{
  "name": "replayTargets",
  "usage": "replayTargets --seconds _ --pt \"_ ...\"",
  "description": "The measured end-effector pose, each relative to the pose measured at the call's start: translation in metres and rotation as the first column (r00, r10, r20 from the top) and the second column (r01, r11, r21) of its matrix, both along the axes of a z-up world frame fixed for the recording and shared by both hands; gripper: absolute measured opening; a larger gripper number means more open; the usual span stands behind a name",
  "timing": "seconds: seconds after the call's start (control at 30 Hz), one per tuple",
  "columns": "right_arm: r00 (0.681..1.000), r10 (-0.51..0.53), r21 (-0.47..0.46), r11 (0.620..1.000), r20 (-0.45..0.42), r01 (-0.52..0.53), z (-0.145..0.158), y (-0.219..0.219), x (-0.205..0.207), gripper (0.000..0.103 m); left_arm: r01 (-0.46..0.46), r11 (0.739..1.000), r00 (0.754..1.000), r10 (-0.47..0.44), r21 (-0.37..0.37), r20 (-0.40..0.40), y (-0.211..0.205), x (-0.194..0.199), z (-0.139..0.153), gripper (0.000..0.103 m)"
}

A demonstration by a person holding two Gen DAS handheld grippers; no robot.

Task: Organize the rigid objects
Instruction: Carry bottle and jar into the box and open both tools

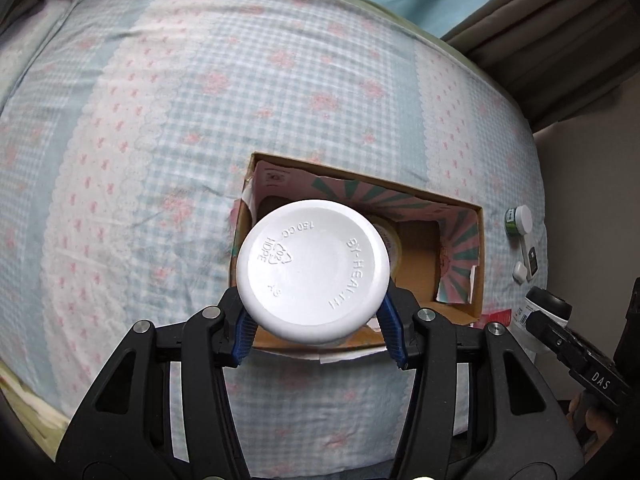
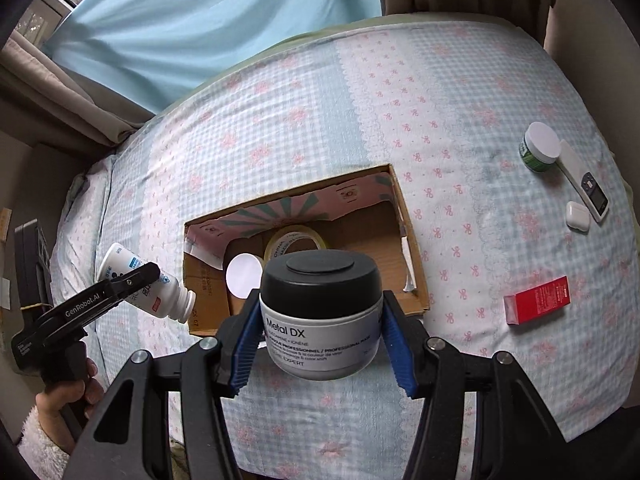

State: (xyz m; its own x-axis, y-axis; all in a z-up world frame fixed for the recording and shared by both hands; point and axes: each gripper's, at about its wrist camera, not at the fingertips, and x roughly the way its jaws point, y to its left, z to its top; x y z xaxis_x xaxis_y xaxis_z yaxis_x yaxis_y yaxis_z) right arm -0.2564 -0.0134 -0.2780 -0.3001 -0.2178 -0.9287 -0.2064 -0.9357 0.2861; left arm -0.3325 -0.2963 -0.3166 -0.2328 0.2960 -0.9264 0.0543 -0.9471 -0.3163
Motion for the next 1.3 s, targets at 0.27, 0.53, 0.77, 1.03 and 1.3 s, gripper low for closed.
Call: replayTargets --seconds 0.27,0.53,0.77,1.03,1.3 --pt "0.993 0.055 0.071 0.996 0.102 -0.063 -0.058 -0.007 -0.03 0.052 0.077 0.996 0.995 -0.075 -0.037 0.064 0.007 -0.009 -0.049 0.047" --pt "0.978 0.112 0.123 0.983 0.173 -0.135 -0.107 -0.007 -0.04 0.052 0.16 0.98 0.985 -0.15 -0.118 0.084 0.014 0.005 -0.074 0.047" --pt "0.975 0.083 0.101 0.989 0.207 -0.105 -0.13 -0.002 -0.043 0.053 0.199 0.971 0.979 -0.191 -0.132 0.071 0.016 0.005 -0.084 0.052" --pt "0.988 0.077 0.156 0.983 0.133 -0.098 -0.112 0.001 -0.038 0.103 0.233 0.97 0.972 -0.231 -0.062 0.041 0.02 0.018 -0.069 0.103" --pt "0.992 0.064 0.164 0.983 0.11 -0.081 -0.1 -0.003 -0.032 0.103 0.212 0.975 0.977 -0.211 -0.069 0.023 0.012 0.021 -0.057 0.103"
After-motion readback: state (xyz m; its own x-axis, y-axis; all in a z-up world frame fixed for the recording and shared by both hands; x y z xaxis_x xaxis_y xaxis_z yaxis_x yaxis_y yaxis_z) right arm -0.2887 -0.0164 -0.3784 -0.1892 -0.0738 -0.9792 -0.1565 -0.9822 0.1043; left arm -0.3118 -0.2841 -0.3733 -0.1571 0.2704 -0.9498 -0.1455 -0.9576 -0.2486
